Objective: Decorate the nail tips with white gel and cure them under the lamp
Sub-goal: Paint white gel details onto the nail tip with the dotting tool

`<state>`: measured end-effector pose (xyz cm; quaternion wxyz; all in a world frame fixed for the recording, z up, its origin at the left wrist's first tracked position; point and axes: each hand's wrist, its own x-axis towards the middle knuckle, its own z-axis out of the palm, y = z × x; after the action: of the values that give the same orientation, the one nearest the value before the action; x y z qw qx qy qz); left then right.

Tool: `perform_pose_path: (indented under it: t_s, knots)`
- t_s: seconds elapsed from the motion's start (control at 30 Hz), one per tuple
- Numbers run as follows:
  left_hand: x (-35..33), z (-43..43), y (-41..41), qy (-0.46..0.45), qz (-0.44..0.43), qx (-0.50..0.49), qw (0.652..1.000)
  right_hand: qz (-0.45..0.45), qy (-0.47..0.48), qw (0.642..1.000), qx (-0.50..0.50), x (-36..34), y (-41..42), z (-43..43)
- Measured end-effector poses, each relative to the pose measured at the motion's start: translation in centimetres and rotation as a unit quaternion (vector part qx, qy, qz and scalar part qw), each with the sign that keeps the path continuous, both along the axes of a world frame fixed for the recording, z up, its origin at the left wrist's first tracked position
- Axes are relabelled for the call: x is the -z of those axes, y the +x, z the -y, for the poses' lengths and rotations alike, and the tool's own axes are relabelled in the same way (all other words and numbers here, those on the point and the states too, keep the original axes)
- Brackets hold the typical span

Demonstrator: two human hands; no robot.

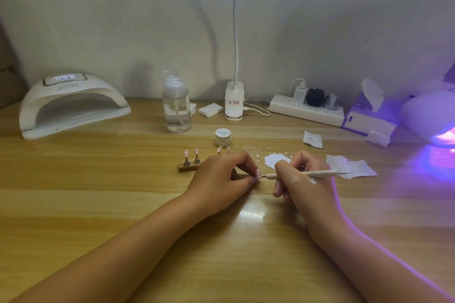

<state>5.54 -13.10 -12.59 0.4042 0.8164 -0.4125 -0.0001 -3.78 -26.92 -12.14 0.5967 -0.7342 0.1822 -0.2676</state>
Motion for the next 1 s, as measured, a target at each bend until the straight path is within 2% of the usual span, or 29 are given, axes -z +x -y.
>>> perform_pose_path:
  t_s: [0.43, 0.63, 1.0]
  knots:
    - [0.00, 0.01, -0.01, -0.005, 0.005, 0.001, 1.000, -0.001, -0.003, 1.000, -0.001, -0.17, -0.31, 0.00]
    - [0.04, 0.02, -0.12, 0.000, 0.019, -0.002, 1.000, 0.024, 0.069, 0.997, -0.004, -0.77, -0.44, -0.22]
    - [0.15, -0.01, -0.04, 0.000, 0.032, -0.004, 0.999, 0.018, 0.060, 0.998, -0.009, -0.69, -0.40, -0.36]
